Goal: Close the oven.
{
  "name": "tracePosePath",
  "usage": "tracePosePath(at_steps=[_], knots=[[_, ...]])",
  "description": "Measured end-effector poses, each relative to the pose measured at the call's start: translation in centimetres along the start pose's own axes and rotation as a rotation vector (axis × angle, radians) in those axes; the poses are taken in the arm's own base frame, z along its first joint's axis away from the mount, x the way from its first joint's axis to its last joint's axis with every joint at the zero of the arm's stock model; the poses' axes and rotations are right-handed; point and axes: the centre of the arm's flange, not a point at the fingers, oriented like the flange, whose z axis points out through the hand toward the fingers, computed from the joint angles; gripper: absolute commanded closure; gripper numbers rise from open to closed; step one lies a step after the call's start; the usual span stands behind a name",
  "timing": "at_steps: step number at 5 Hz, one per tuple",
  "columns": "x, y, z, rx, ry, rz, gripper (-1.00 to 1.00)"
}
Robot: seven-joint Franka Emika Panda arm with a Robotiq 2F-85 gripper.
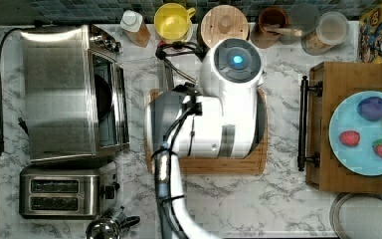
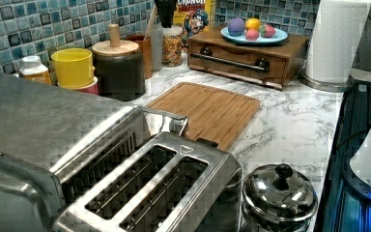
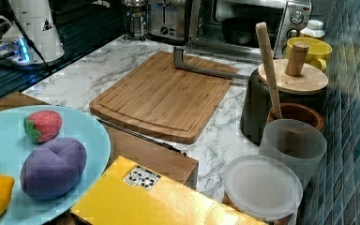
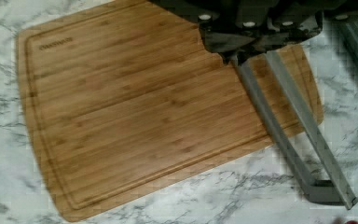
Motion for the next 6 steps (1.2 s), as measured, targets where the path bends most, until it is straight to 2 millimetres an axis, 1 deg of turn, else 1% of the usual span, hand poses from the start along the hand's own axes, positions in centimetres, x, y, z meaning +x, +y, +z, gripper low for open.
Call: tracePosePath(at_steps=[1, 2, 3, 4, 5, 6], knots=[[2.8, 2.9, 2.9, 0.063, -0.024, -0.086, 1.0], [5.6, 5.2, 6.7, 0.216, -0.019, -0.194, 1.0], [6.3, 6.7, 10.1, 0.333, -0.025, -0.375, 1.0], [5.6, 6.8, 11.9, 0.446, -0.055, -0.467, 1.0], [5.7, 6.3, 12.9, 0.463, -0.068, -0.478, 1.0], [6.6, 5.9, 14.7, 0.47, -0.052, -0.458, 1.0]])
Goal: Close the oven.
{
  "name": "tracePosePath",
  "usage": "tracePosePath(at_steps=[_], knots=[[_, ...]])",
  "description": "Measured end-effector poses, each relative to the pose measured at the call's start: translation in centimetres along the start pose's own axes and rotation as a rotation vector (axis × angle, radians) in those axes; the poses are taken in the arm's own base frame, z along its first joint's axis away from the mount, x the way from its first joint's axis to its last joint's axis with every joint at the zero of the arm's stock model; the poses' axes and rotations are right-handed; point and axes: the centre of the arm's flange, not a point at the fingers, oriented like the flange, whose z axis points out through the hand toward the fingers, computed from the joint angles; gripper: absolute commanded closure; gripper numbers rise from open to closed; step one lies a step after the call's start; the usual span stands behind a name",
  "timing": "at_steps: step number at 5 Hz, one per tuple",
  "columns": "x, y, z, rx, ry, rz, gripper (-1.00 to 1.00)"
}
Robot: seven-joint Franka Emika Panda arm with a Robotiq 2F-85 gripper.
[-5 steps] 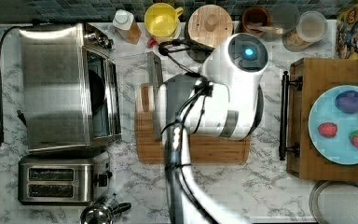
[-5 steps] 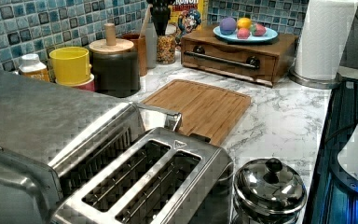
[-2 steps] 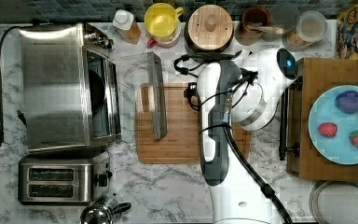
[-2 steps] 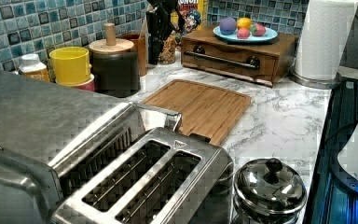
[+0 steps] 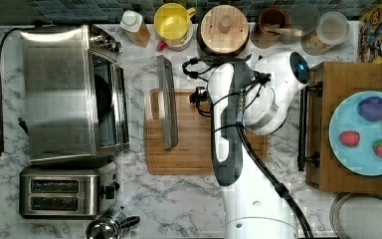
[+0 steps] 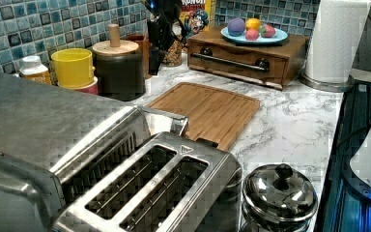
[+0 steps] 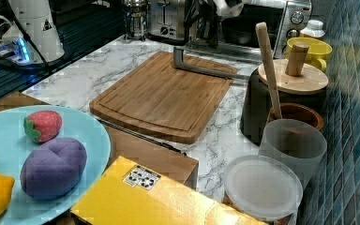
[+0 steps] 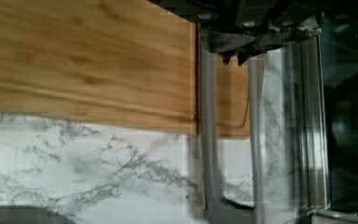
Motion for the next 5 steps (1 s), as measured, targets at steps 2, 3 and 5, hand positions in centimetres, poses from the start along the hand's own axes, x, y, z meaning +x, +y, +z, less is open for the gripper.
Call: tracePosePath(at_steps=[2, 3, 5], knots=[[0.2, 1.9, 5.6, 0.076, -0.041, 0.064, 1.0], [0.1, 2.4, 7.6, 0.089, -0.071, 0.074, 1.0], [0.1, 1.4, 11.3, 0.119, -0.123, 0.061, 1.0]])
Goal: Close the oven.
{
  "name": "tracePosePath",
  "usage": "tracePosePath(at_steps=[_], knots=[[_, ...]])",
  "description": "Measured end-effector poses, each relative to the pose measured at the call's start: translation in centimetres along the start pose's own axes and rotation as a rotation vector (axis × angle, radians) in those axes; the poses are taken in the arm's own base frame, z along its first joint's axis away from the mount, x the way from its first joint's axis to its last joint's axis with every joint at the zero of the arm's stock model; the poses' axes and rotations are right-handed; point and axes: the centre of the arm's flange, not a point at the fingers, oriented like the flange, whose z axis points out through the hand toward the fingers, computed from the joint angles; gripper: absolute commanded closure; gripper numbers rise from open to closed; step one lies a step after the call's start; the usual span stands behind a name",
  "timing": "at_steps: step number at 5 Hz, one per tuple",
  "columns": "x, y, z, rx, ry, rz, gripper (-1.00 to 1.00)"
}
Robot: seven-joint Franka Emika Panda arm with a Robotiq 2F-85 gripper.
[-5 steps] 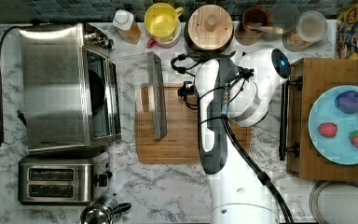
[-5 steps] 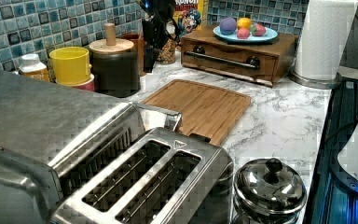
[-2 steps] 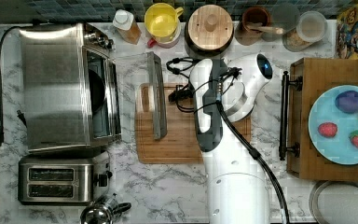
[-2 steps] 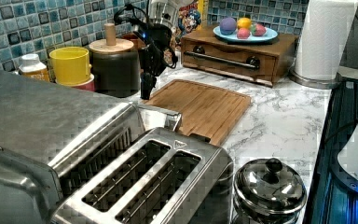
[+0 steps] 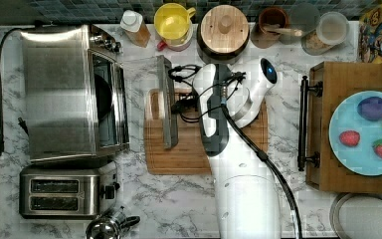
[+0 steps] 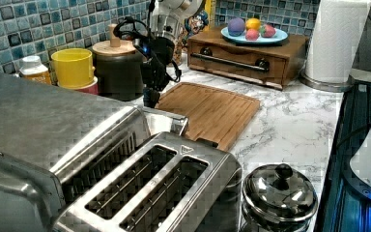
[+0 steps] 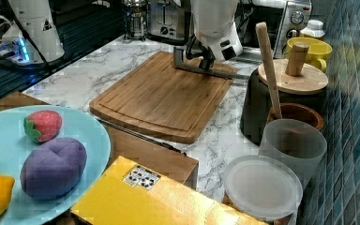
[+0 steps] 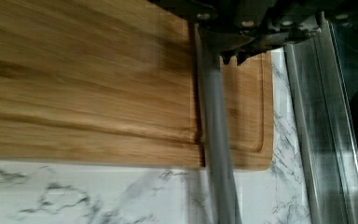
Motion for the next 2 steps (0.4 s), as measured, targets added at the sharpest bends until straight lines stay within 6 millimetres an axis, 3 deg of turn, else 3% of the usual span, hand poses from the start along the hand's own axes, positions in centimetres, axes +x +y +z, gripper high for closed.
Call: tracePosePath(at_steps=[1, 2], knots=[[0.2, -0.88, 0.9, 0.004, -0.015, -0.017, 1.0], [0.22, -0.67, 0.59, 0.005, -0.011, -0.013, 1.0]])
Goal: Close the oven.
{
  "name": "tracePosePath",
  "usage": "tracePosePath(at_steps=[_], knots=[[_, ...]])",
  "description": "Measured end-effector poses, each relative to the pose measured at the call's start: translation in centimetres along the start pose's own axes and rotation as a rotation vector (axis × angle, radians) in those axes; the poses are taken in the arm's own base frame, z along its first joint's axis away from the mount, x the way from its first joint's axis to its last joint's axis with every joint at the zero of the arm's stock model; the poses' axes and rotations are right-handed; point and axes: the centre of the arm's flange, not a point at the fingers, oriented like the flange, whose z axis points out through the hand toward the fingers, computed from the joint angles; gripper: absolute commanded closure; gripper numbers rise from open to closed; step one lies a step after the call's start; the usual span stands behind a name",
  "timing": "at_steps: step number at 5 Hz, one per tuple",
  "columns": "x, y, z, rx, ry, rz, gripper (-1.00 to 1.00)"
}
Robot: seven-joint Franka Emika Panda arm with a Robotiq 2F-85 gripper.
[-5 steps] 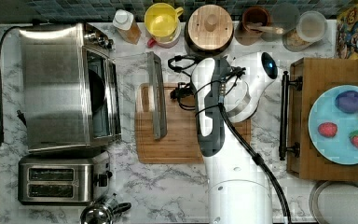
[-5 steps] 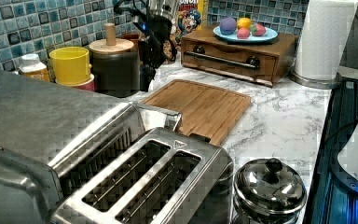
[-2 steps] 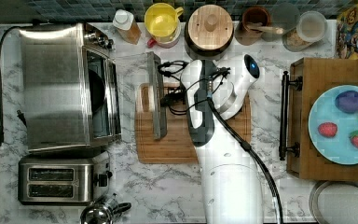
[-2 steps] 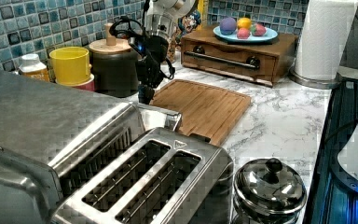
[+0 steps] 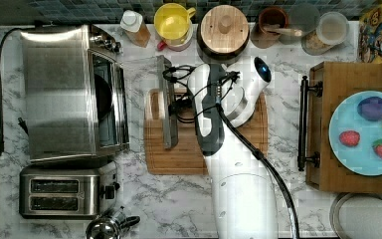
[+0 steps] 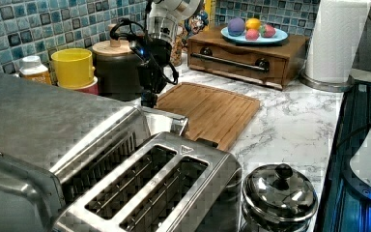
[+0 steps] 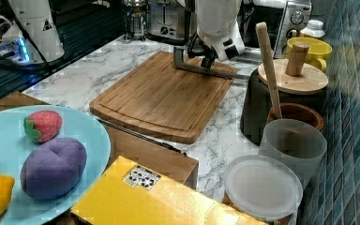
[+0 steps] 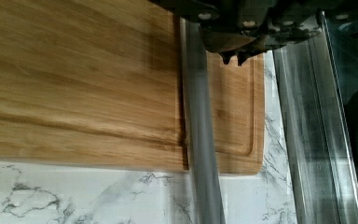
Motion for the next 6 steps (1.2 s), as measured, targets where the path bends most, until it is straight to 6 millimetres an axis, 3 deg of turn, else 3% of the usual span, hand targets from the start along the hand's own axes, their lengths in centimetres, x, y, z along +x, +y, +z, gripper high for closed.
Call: tracePosePath(at_steps=[4, 5, 6], knots=[[0.7, 0.8, 0.1, 0.063, -0.033, 0.005, 1.0], [0.5, 0.2, -0.3, 0.06, -0.026, -0.003, 1.0], [0.3, -1.8, -1.3, 0.053, -0.018, -0.029, 1.0]])
